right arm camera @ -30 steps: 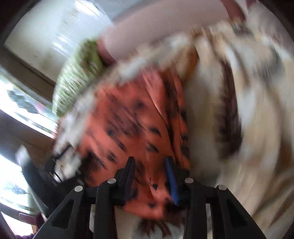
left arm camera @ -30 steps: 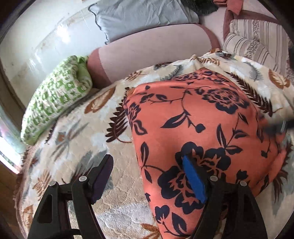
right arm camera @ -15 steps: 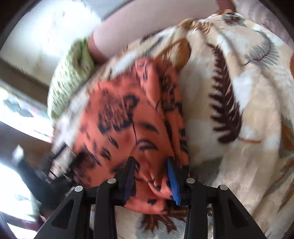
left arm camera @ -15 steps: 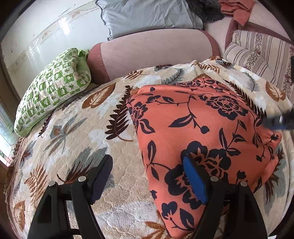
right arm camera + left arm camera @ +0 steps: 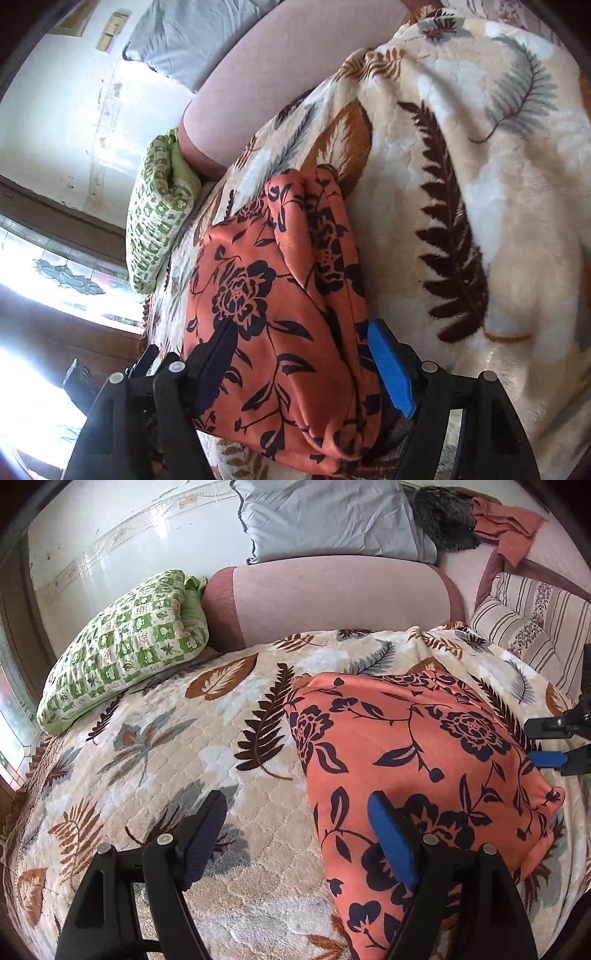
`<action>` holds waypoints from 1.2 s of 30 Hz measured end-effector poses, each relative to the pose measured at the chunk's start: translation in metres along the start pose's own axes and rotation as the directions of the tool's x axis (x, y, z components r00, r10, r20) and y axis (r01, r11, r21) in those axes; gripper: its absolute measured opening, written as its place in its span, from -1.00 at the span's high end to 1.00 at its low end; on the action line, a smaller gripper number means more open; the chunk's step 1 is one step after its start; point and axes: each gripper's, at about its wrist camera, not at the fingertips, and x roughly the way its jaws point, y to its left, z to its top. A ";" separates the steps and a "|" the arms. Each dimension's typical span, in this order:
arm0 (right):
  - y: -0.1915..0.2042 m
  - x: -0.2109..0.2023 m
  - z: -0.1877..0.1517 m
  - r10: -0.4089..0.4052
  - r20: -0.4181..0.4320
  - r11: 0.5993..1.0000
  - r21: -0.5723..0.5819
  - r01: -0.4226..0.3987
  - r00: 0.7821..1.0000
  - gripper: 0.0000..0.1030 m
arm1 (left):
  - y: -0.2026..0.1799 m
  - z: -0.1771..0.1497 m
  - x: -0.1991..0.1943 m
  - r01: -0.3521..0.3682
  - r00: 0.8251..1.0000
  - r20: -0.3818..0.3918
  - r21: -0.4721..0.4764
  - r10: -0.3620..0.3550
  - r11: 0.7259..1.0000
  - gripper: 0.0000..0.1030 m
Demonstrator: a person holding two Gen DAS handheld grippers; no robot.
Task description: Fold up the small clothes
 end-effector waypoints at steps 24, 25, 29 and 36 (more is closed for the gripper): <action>-0.003 0.049 0.008 0.030 -0.128 1.000 -0.004 -0.031 0.991 -0.48 | 0.018 0.014 0.063 0.376 0.898 -0.139 -0.249 -0.417 0.892 -0.59; -0.004 0.050 0.008 0.038 -0.130 0.999 0.002 -0.038 0.991 -0.48 | 0.017 0.014 0.067 0.402 0.881 -0.152 -0.258 -0.448 0.878 -0.59; -0.009 0.053 0.008 0.072 -0.141 0.997 0.029 -0.068 0.987 -0.48 | 0.009 0.012 0.074 0.420 0.868 -0.165 -0.254 -0.467 0.871 -0.60; -0.014 0.057 0.004 0.123 -0.134 0.991 0.069 -0.115 0.983 -0.52 | 0.001 0.013 0.074 0.436 0.865 -0.158 -0.236 -0.477 0.869 -0.61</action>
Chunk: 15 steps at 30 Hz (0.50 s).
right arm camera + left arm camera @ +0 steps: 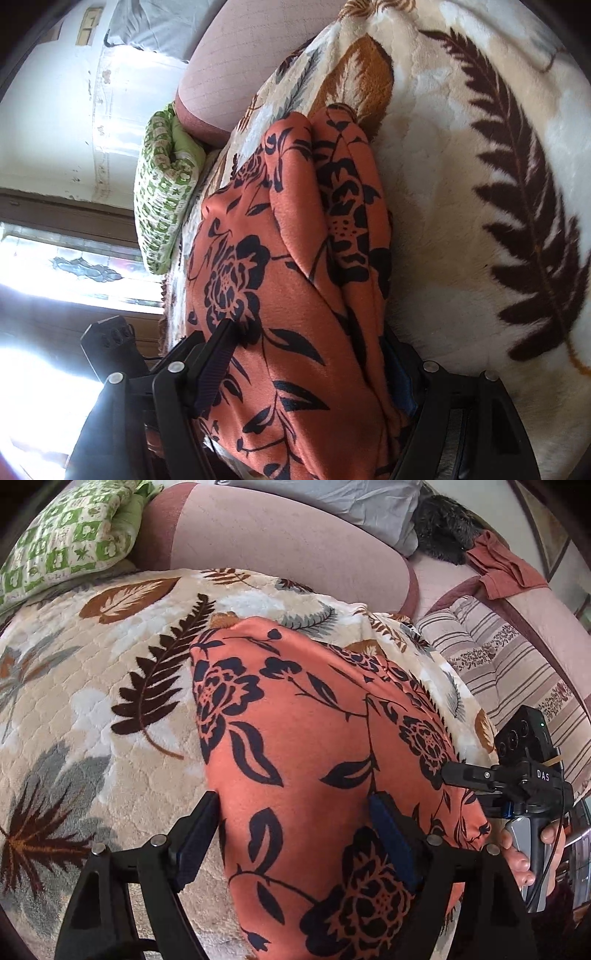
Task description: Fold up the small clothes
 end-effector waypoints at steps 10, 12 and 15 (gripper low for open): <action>0.004 0.008 -0.005 0.091 0.022 0.996 0.015 -0.091 0.996 -0.67 | 0.013 0.007 0.005 0.140 0.990 -0.008 -0.056 -0.140 0.989 -0.61; 0.010 0.010 -0.006 0.080 0.035 0.997 -0.007 -0.080 0.996 -0.67 | 0.015 0.007 0.004 0.155 0.988 0.008 -0.075 -0.155 0.985 -0.60; 0.026 0.015 -0.011 0.036 0.042 0.997 -0.068 -0.033 0.999 -0.55 | 0.012 0.007 0.002 0.133 0.991 0.029 -0.061 -0.131 0.989 -0.50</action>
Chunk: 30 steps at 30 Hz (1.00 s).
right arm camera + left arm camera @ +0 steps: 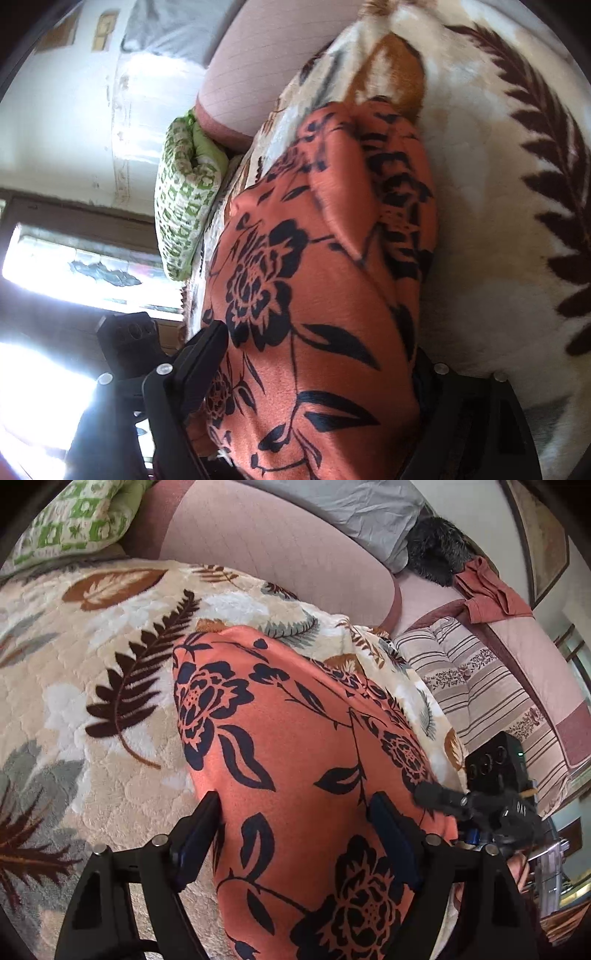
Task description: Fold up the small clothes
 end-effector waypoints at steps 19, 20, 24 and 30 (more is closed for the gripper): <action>0.090 0.004 -0.035 -0.016 0.116 0.960 -0.278 0.048 0.993 -0.02 | -0.001 -0.006 -0.088 -0.130 0.971 0.203 0.000 0.127 0.992 0.21; 0.095 0.006 -0.038 -0.006 0.113 0.959 -0.282 0.038 0.994 -0.02 | -0.001 -0.008 -0.095 -0.139 0.967 0.216 0.003 0.135 0.990 0.21; 0.119 0.018 -0.055 0.039 0.101 0.948 -0.317 -0.005 0.994 -0.02 | 0.017 -0.019 -0.125 -0.164 0.952 0.261 -0.015 0.162 0.986 0.21; 0.150 0.041 -0.078 0.091 0.076 0.938 -0.341 -0.060 0.993 -0.02 | 0.055 -0.034 -0.153 -0.198 0.934 0.292 -0.058 0.206 0.978 0.21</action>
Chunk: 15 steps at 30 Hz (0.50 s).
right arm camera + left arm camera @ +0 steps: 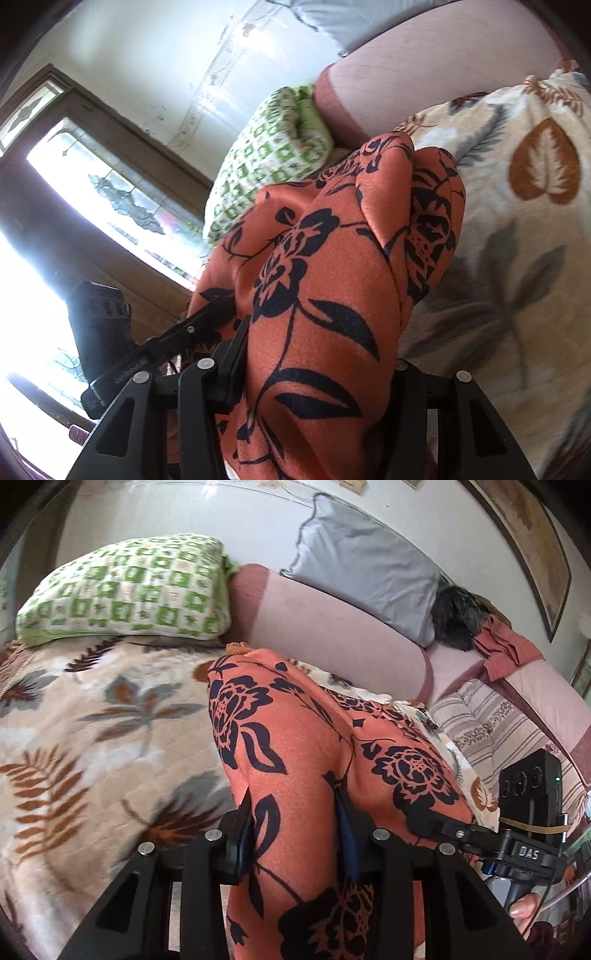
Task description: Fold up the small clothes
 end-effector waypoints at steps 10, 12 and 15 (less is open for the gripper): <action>0.007 0.039 -0.013 0.042 -0.048 0.998 0.038 -0.041 0.998 -0.02 | 0.031 -0.006 -0.013 -0.103 0.995 0.011 0.009 0.102 0.995 0.21; 0.006 0.050 -0.014 0.042 -0.061 0.998 0.046 -0.039 0.997 -0.02 | 0.039 -0.006 -0.010 -0.120 0.993 -0.003 -0.002 0.120 0.993 0.21; 0.005 0.068 -0.015 0.036 -0.079 0.998 0.060 -0.031 0.996 -0.02 | 0.051 -0.006 -0.003 -0.144 0.989 -0.027 -0.021 0.143 0.989 0.21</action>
